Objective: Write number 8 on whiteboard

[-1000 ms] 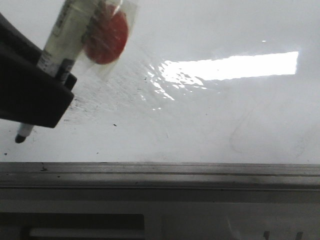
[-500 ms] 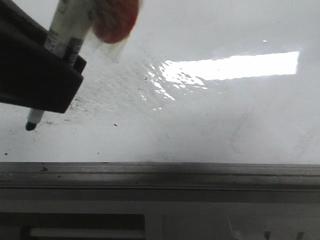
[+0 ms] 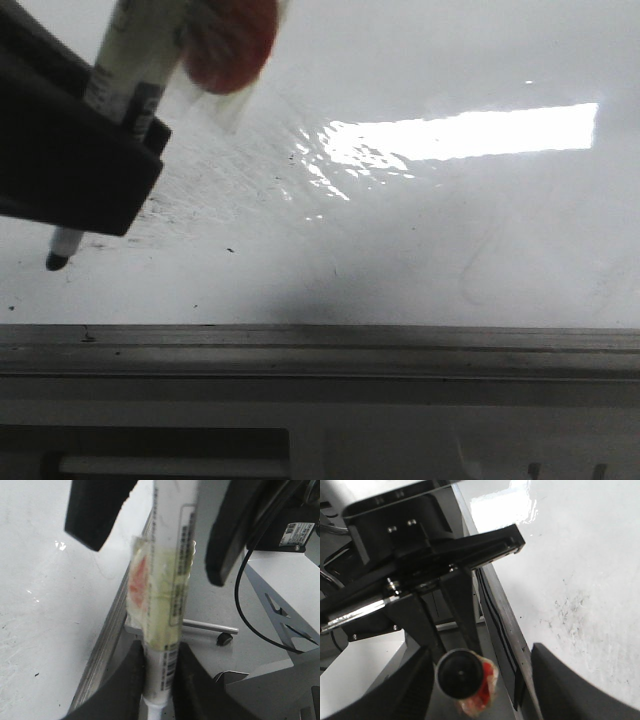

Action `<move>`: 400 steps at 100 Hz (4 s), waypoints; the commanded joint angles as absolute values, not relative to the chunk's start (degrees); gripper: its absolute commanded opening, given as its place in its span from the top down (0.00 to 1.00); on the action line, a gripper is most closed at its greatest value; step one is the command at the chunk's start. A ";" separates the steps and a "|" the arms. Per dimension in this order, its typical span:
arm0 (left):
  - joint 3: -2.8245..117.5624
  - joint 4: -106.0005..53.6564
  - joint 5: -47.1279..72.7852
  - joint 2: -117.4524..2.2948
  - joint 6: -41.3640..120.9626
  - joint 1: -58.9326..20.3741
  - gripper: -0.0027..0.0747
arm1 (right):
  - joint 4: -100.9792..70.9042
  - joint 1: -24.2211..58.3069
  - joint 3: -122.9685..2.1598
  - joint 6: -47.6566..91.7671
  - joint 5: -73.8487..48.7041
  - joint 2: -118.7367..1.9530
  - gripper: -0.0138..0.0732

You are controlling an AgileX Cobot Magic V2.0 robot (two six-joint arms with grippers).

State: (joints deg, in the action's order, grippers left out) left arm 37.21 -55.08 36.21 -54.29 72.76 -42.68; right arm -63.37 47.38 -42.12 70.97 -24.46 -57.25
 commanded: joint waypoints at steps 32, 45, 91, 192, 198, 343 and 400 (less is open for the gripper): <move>38.71 -57.86 35.45 -53.88 72.60 -43.09 0.99 | -68.15 47.47 -44.15 71.62 -26.14 -59.46 0.51; 38.71 -57.86 35.45 -53.88 72.60 -43.09 0.99 | -68.15 47.47 -44.15 71.62 -27.67 -60.38 0.51; 38.71 -57.86 35.50 -53.91 72.60 -43.09 0.99 | -71.03 47.47 -44.15 71.62 -27.16 -61.94 0.51; 38.71 -59.43 28.18 -49.68 69.73 -42.82 0.36 | -67.60 47.47 -43.93 77.00 -19.40 -57.77 0.89; 38.59 -59.18 26.47 -47.10 68.85 -42.04 0.32 | -64.22 47.47 -43.60 77.00 -17.36 -55.83 0.89; 20.30 -65.50 11.98 -19.01 59.98 -29.16 0.99 | -59.66 47.36 -30.77 77.00 24.66 -57.73 0.89; 20.30 -65.50 15.43 -19.01 59.98 -29.16 0.99 | -93.19 47.36 -29.96 105.45 26.04 -54.36 0.89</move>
State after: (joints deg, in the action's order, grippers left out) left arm 18.63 -63.98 16.15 -18.54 60.65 -29.24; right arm -77.79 48.17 -29.37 91.78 15.52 -56.25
